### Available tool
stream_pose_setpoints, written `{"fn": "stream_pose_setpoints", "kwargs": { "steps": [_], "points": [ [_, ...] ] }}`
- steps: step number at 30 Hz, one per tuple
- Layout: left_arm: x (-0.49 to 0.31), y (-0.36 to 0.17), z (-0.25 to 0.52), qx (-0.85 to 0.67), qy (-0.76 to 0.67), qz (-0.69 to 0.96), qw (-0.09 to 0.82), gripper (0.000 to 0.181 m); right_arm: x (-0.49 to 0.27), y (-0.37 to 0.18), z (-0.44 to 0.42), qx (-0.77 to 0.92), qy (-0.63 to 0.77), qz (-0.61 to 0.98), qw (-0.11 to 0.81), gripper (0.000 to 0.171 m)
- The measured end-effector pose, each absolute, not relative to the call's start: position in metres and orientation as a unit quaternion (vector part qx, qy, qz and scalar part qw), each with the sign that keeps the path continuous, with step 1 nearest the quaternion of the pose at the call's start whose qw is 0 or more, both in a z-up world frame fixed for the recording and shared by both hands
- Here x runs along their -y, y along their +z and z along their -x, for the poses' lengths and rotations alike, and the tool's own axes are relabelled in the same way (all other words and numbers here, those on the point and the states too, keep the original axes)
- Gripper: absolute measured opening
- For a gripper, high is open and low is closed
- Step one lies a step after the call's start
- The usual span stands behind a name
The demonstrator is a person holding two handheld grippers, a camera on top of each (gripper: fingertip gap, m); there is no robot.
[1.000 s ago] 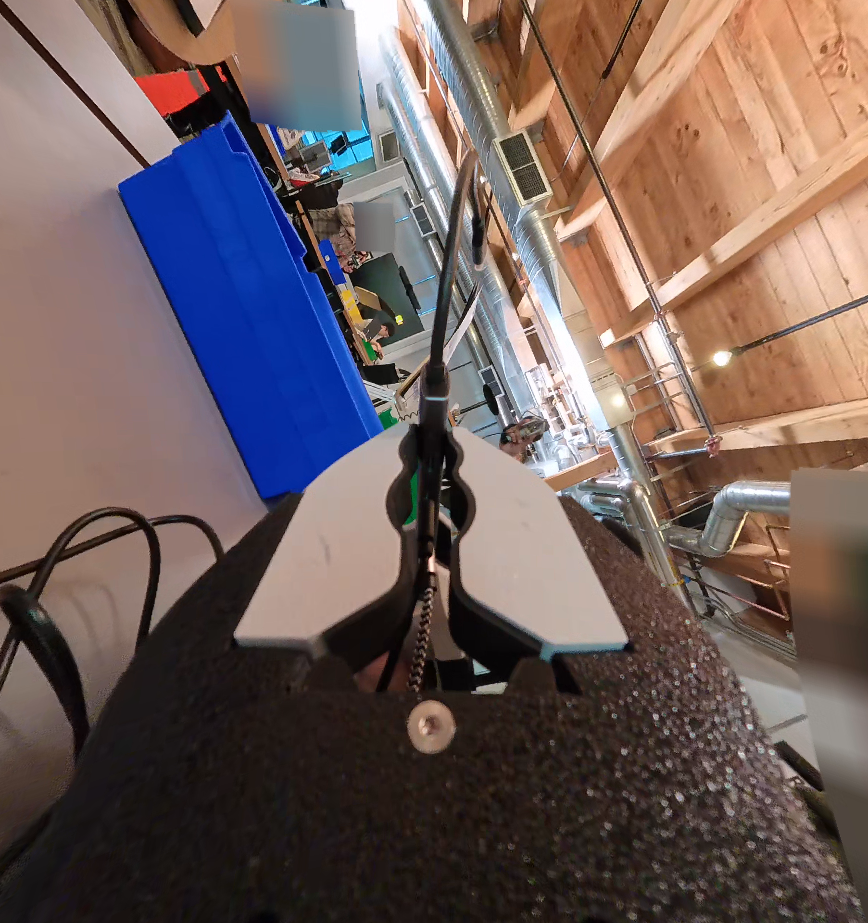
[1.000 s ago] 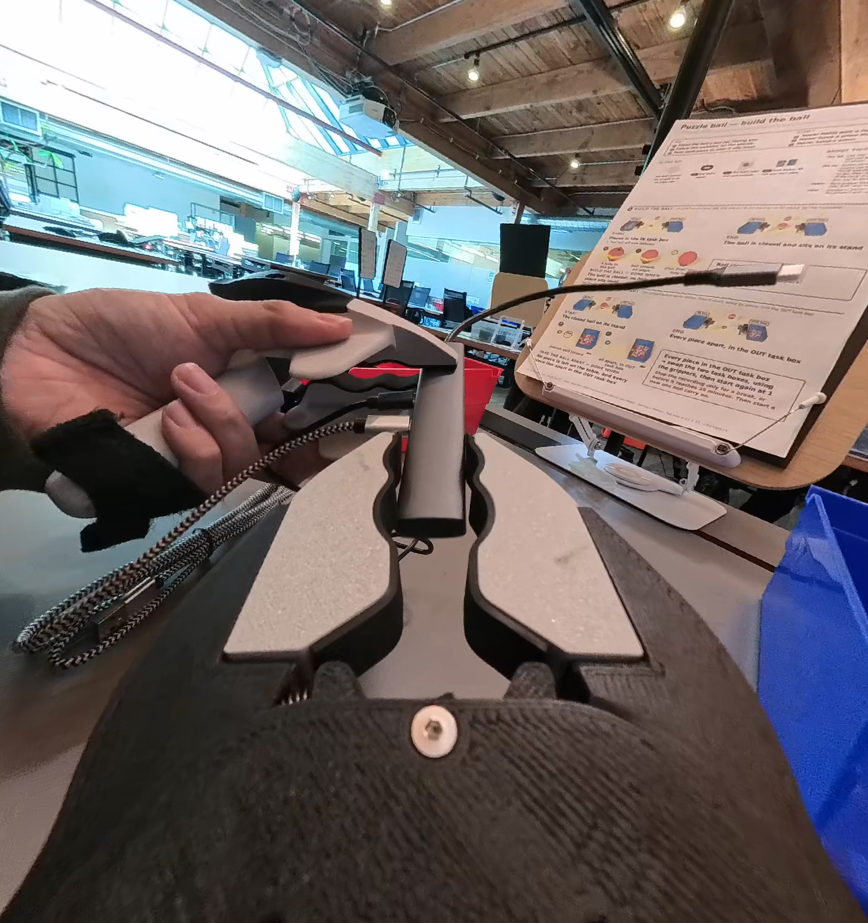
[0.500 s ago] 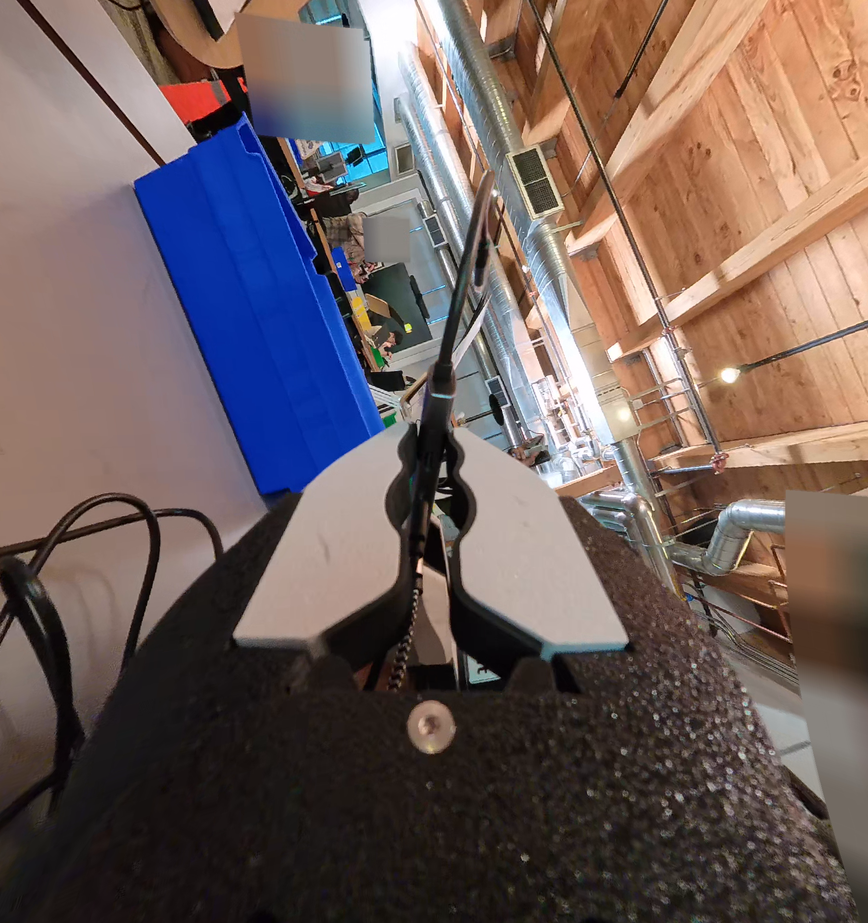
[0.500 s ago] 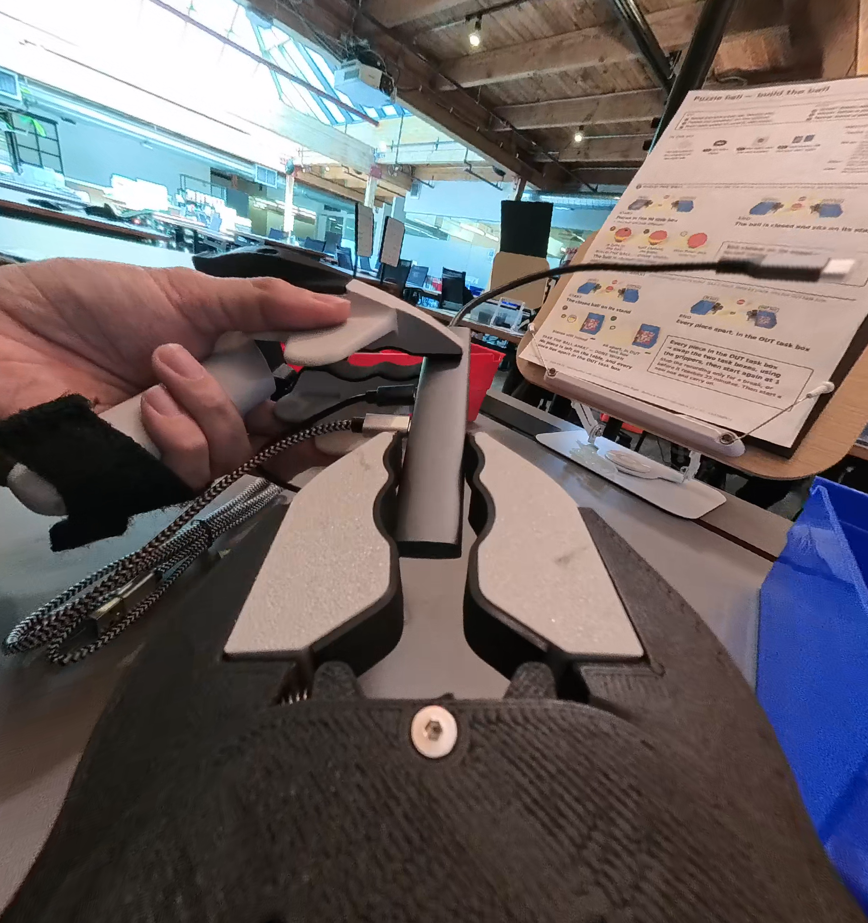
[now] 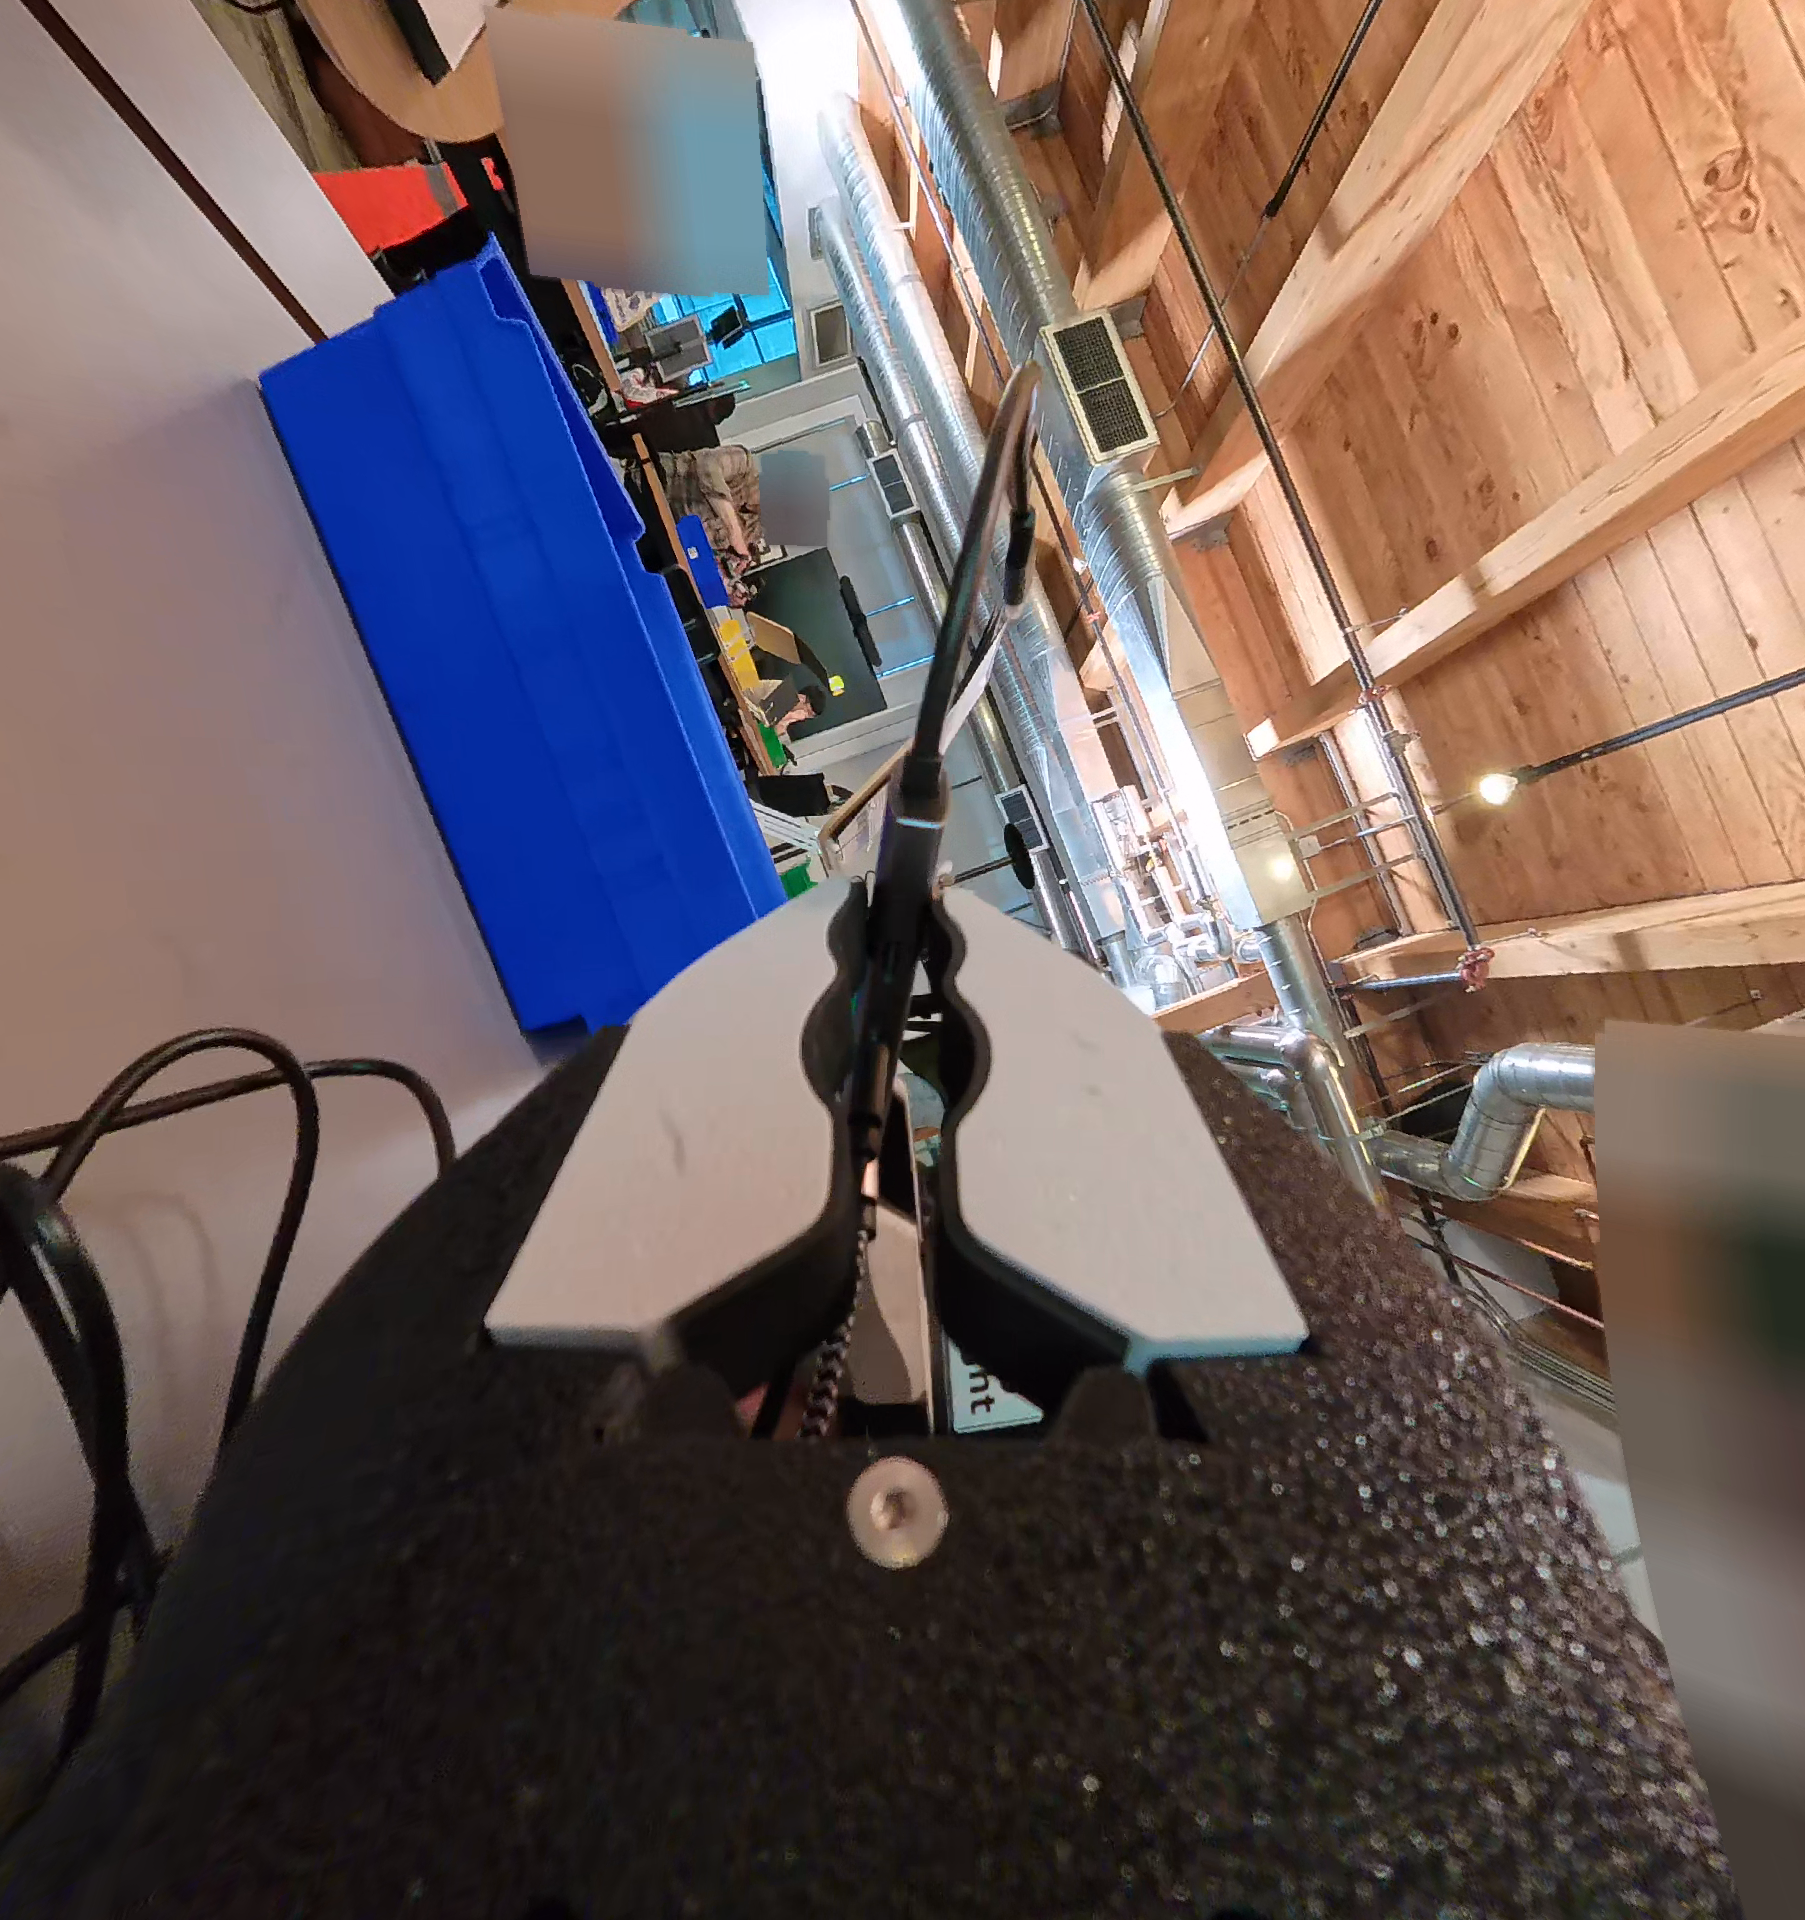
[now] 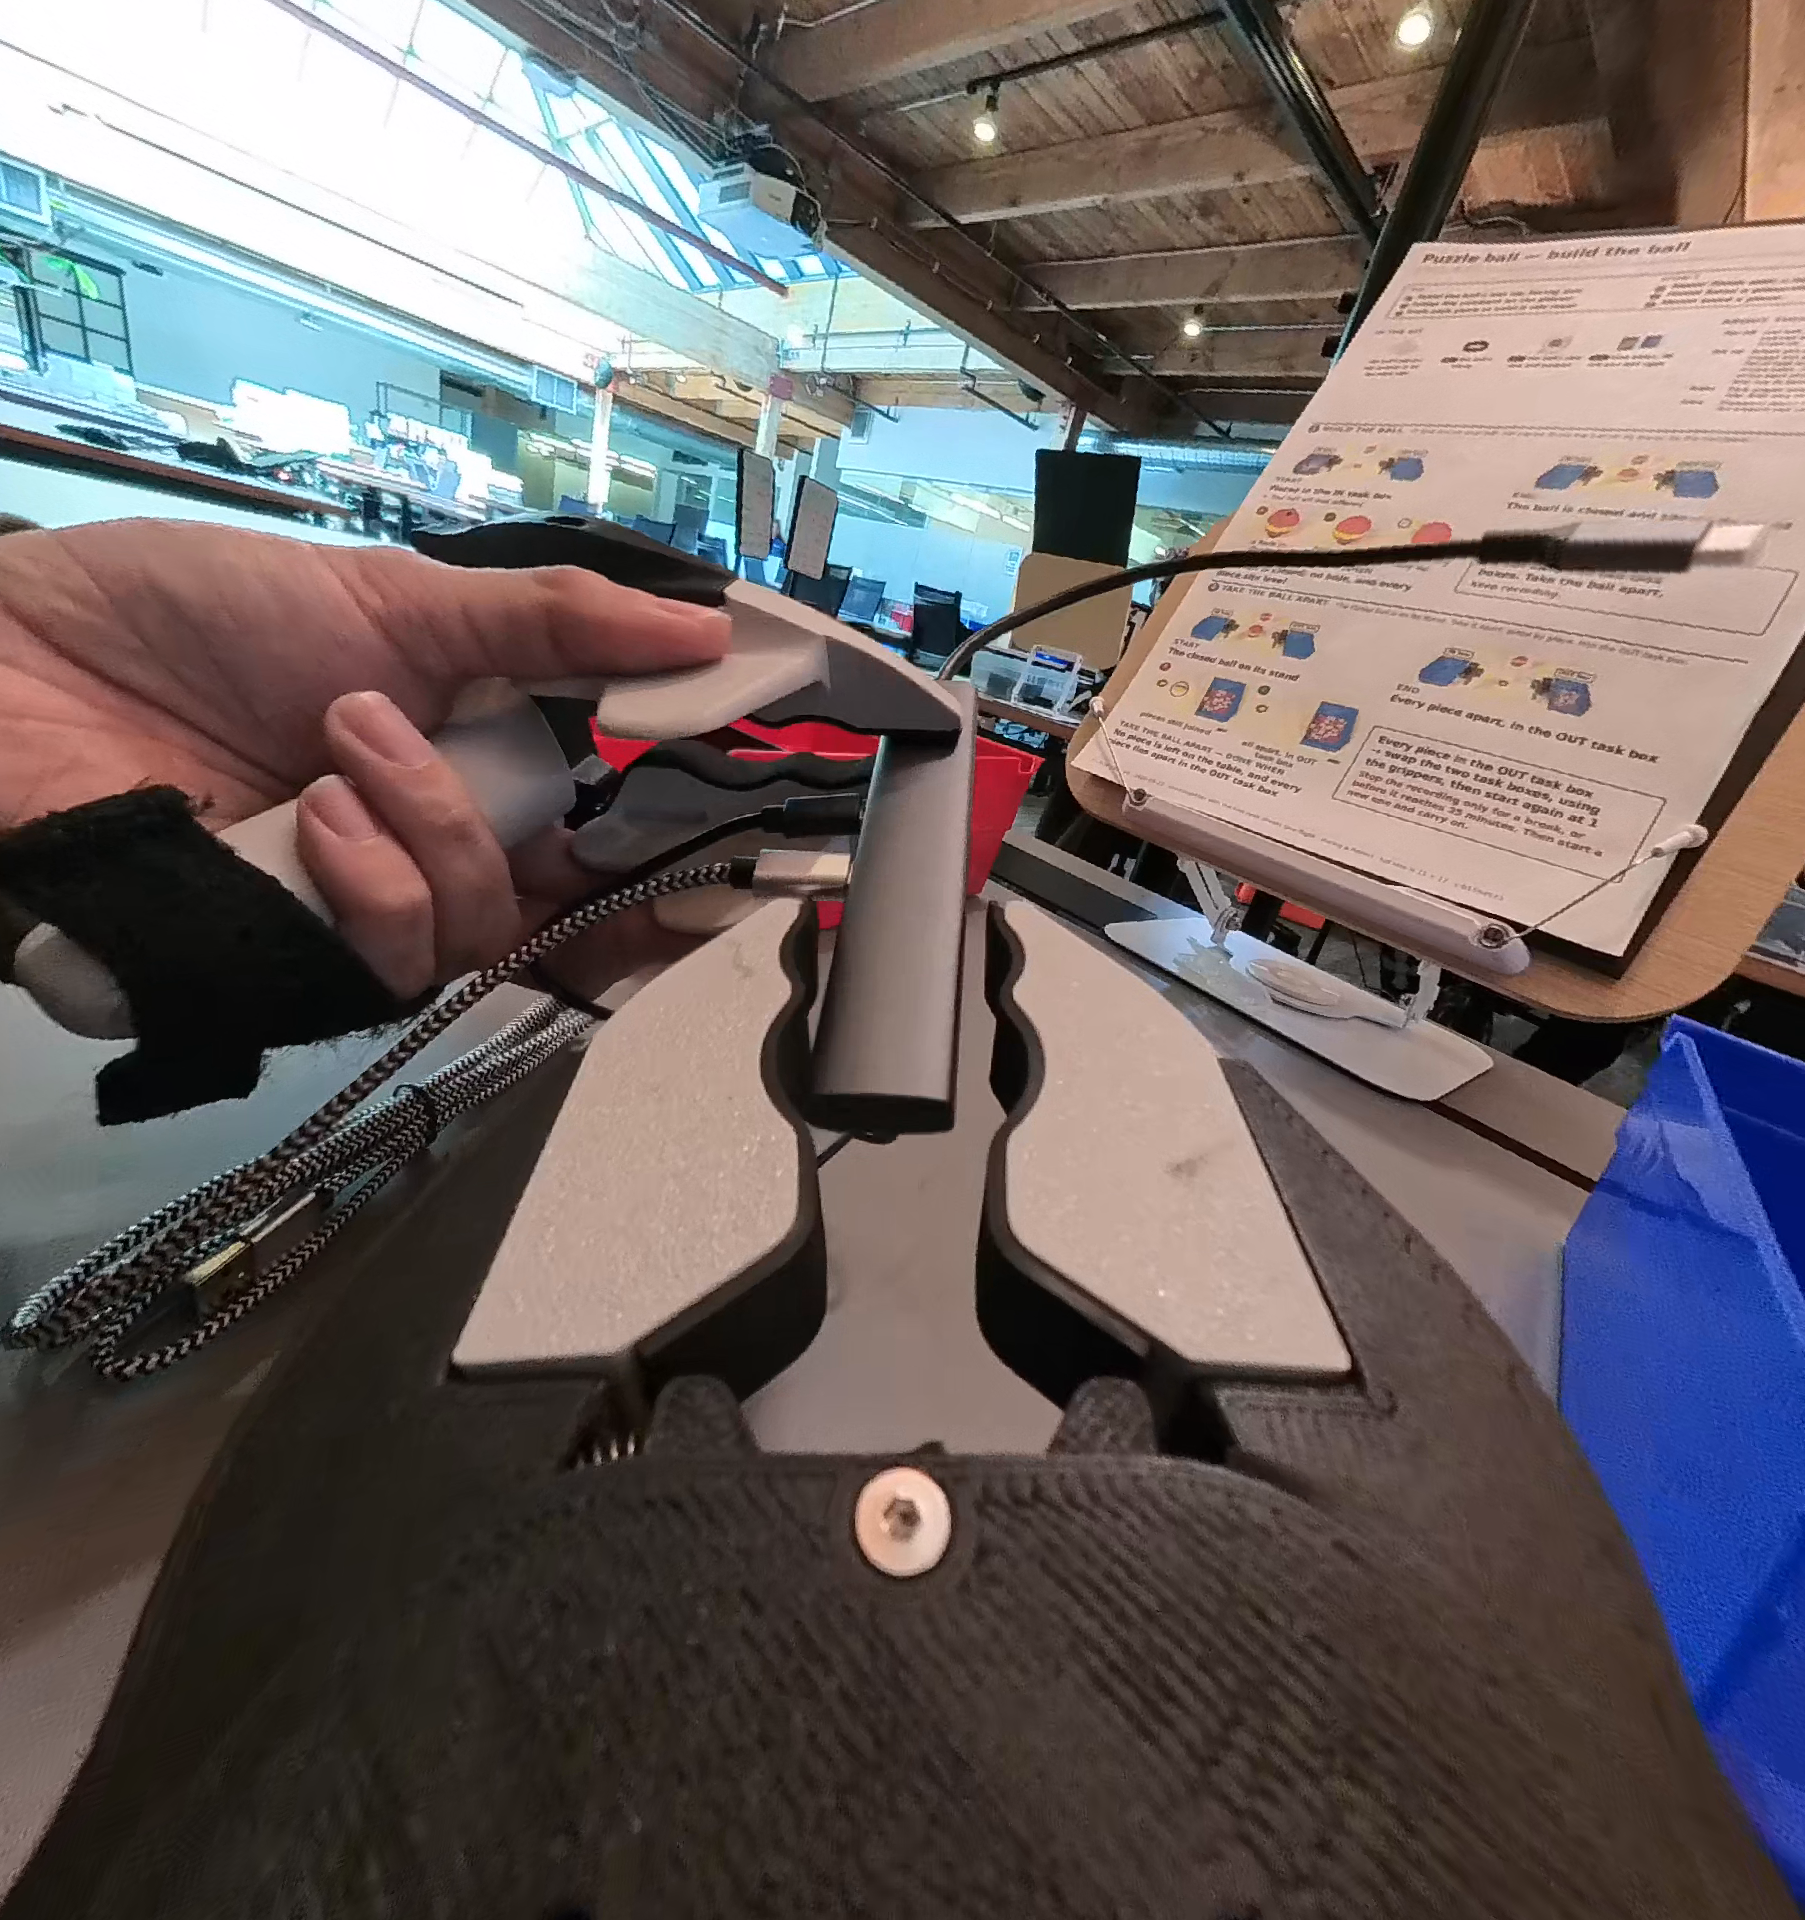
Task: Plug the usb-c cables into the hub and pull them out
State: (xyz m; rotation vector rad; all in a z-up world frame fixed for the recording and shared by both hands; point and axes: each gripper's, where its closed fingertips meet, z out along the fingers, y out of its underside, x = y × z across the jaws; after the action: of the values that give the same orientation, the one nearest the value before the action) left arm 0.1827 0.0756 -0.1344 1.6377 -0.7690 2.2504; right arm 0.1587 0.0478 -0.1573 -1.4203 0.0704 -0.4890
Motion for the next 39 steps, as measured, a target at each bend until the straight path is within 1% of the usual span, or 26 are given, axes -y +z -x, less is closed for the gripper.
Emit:
{"fn": "stream_pose_setpoints", "kwargs": {
  "steps": [4, 7, 11, 14, 23, 27, 31, 34, 36, 37, 38, 39],
  "points": [
    [-0.078, -0.129, -0.181, 0.255, 0.781, -0.555, 0.133, 0.010, -0.050, -0.160, -0.156, -0.022, -0.222, 0.653, 0.724, 0.031],
    [-0.076, -0.130, -0.181, 0.274, 0.775, -0.558, 0.115, 0.009, -0.049, -0.159, -0.157, -0.024, -0.225, 0.651, 0.724, 0.026],
    [-0.078, -0.135, -0.183, 0.280, 0.766, -0.570, 0.098, 0.009, -0.046, -0.157, -0.160, -0.038, -0.224, 0.644, 0.731, 0.029],
    [-0.079, -0.137, -0.184, 0.279, 0.766, -0.570, 0.103, 0.009, -0.047, -0.158, -0.159, -0.034, -0.217, 0.647, 0.730, 0.026],
    [-0.081, -0.141, -0.185, 0.295, 0.759, -0.576, 0.072, 0.010, -0.048, -0.164, -0.162, -0.044, -0.217, 0.667, 0.712, 0.025],
    [-0.081, -0.142, -0.186, 0.367, 0.739, -0.565, -0.010, 0.012, -0.042, -0.162, -0.171, -0.081, -0.217, 0.659, 0.715, 0.025],
    [-0.092, -0.125, -0.180, 0.484, 0.688, -0.512, -0.171, 0.013, -0.031, -0.157, -0.185, -0.136, -0.183, 0.638, 0.735, 0.025],
    [-0.089, -0.129, -0.173, 0.620, 0.583, -0.449, -0.274, 0.021, -0.029, -0.157, -0.187, -0.144, -0.179, 0.634, 0.738, 0.025],
    [-0.083, -0.137, -0.169, 0.676, 0.525, -0.416, -0.306, 0.022, -0.031, -0.157, -0.185, -0.135, -0.189, 0.637, 0.735, 0.025],
    [-0.081, -0.139, -0.169, 0.689, 0.509, -0.404, -0.321, 0.020, -0.031, -0.157, -0.184, -0.131, -0.193, 0.637, 0.734, 0.025],
    [-0.078, -0.141, -0.168, 0.698, 0.500, -0.391, -0.331, 0.014, -0.032, -0.157, -0.183, -0.128, -0.196, 0.639, 0.733, 0.025],
    [-0.075, -0.143, -0.168, 0.705, 0.492, -0.384, -0.335, 0.013, -0.032, -0.157, -0.183, -0.127, -0.198, 0.638, 0.733, 0.025]
  ]
}}
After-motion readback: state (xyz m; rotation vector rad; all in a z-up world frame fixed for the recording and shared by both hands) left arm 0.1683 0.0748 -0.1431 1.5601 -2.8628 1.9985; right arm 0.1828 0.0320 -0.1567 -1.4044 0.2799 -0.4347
